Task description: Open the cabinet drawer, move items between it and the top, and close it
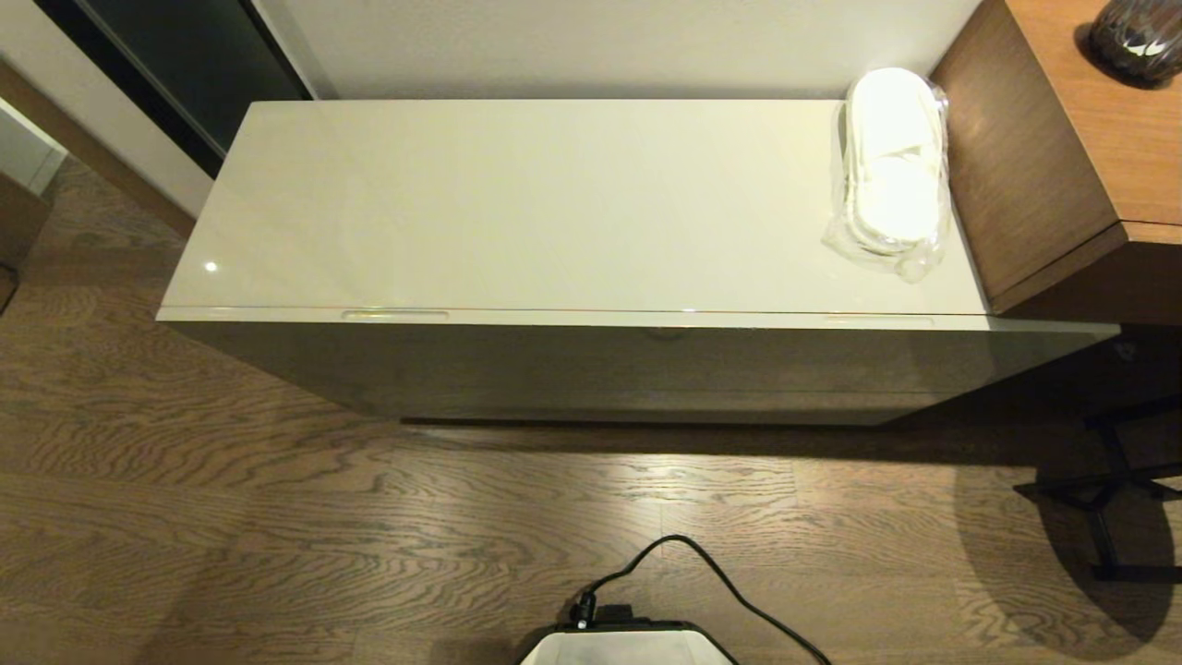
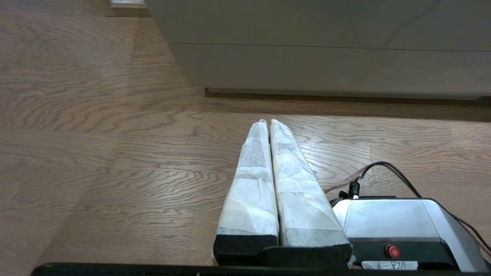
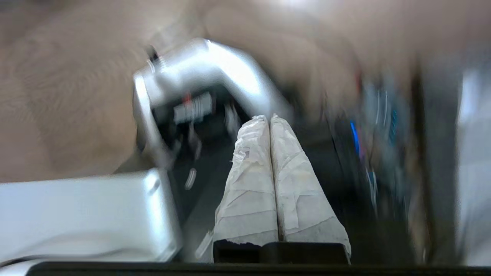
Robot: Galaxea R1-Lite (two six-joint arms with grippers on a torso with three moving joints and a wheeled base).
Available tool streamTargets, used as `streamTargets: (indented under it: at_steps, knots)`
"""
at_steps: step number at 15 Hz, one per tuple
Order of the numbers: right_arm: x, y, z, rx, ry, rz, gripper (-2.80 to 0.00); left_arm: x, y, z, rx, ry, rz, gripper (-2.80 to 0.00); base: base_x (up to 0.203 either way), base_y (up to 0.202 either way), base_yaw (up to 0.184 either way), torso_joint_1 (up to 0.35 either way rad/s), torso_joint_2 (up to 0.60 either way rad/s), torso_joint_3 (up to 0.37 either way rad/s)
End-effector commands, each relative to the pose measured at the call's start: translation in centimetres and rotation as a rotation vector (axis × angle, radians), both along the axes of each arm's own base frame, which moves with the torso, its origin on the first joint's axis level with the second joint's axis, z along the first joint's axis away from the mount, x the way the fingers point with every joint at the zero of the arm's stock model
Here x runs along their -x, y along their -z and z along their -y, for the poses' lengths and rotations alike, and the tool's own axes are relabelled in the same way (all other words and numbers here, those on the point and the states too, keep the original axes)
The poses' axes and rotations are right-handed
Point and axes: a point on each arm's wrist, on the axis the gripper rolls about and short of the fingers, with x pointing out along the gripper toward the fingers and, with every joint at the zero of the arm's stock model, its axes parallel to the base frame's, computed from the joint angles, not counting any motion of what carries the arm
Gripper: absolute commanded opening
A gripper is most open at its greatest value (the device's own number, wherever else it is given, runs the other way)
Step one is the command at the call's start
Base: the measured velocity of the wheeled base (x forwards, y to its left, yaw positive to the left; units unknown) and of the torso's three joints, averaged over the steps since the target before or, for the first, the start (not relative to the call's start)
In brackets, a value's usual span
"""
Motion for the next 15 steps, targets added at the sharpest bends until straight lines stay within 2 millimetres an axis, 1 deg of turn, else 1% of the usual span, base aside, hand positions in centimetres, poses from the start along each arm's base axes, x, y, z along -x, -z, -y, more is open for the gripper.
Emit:
streamTargets:
  at_steps: [1,2,3,4,5,6,7,9,10,15]
  knots:
    - [-0.8,1.9,0.1,0.192,-0.094,0.386,-2.80,0.0,0.0,0.0,0.000,-0.001,0.000,-2.80,0.000,0.000,0.000,0.000,0.00,0.000]
    - [-2.1,1.5,0.2,0.256,-0.090,0.547,-2.80,0.0,0.0,0.0,0.000,-0.001,0.000,-2.80,0.000,0.000,0.000,0.000,0.00,0.000]
    - [-3.5,1.8,0.2,0.299,-0.082,0.662,-2.80,0.0,0.0,0.0,0.000,-0.001,0.000,-2.80,0.000,0.000,0.000,0.000,0.00,0.000]
    - [-4.8,3.1,0.2,0.336,-0.081,0.741,-2.80,0.0,0.0,0.0,0.000,-0.001,0.000,-2.80,0.000,0.000,0.000,0.000,0.00,0.000]
    - [-5.7,4.3,0.2,0.370,-0.092,0.806,-2.80,0.0,0.0,0.0,0.000,-0.001,0.000,-2.80,0.000,0.000,0.000,0.000,0.00,0.000]
    - [-6.2,5.2,0.2,0.394,-0.108,0.835,-2.80,0.0,0.0,0.0,0.000,-0.001,0.000,-2.80,0.000,0.000,0.000,0.000,0.00,0.000]
    - [-6.4,5.9,0.2,0.413,-0.116,0.822,-2.80,0.0,0.0,0.0,0.000,-0.001,0.000,-2.80,0.000,0.000,0.000,0.000,0.00,0.000]
    - [-6.4,7.4,0.3,0.426,-0.107,0.653,-2.80,0.0,0.0,0.0,0.000,-0.001,0.000,-2.80,0.000,0.000,0.000,0.000,0.00,0.000]
    - [-6.4,7.7,0.3,0.426,-0.103,0.619,-2.80,0.0,0.0,0.0,-0.001,-0.001,0.000,-2.80,0.000,0.000,0.000,0.000,0.00,0.000]
    - [-6.4,7.6,0.3,0.426,-0.097,0.626,-2.80,0.0,0.0,0.0,0.000,-0.001,0.000,-2.80,0.000,0.000,0.000,0.000,0.00,0.000]
